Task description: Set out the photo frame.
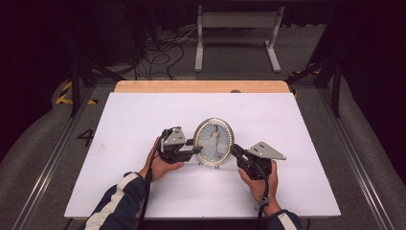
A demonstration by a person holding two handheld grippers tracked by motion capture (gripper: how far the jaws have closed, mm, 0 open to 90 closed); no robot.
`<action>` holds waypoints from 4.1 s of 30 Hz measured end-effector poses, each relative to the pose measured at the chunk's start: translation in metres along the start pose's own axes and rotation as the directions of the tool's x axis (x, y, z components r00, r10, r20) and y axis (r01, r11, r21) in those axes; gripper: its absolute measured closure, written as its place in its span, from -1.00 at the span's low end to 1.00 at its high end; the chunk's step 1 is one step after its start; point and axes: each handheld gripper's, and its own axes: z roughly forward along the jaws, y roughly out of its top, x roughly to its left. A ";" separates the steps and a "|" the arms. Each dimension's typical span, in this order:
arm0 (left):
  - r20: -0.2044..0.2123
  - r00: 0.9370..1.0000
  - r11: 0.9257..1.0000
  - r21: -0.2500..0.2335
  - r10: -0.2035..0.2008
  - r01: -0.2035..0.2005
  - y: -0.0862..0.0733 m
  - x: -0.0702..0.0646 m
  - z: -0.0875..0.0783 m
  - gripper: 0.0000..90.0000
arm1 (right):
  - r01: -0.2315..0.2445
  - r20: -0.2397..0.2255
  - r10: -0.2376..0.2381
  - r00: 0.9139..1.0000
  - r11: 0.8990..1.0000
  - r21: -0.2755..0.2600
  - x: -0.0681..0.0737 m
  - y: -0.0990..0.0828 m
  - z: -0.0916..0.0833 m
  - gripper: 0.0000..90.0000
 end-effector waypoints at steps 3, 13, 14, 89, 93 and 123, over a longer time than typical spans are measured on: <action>-0.010 1.000 1.000 0.001 -0.002 0.002 -0.001 -0.003 -0.002 0.41 | -0.001 -0.011 0.001 1.000 1.000 0.002 -0.002 0.000 0.002 0.82; -0.015 1.000 0.999 -0.035 -0.013 0.013 -0.005 -0.003 -0.007 0.34 | 0.017 -0.027 -0.017 0.999 1.000 0.012 0.000 0.004 0.002 0.84; -0.015 1.000 0.999 -0.035 -0.013 0.013 -0.005 -0.003 -0.007 0.34 | 0.017 -0.027 -0.017 0.999 1.000 0.012 0.000 0.004 0.002 0.84; -0.143 0.985 0.994 0.046 0.101 -0.095 -0.019 -0.020 -0.042 -0.17 | 0.284 -0.093 -0.276 0.957 0.954 0.094 0.004 0.002 0.003 0.11; -0.152 0.982 0.993 0.055 0.111 -0.104 -0.020 -0.023 -0.043 -0.34 | 0.290 -0.090 -0.281 0.955 0.951 0.108 0.003 -0.001 0.001 0.01; -0.181 0.981 0.994 0.087 0.074 -0.058 -0.042 -0.019 -0.068 -0.80 | 0.330 -0.057 -0.325 0.944 0.929 0.166 -0.013 -0.013 -0.015 -0.58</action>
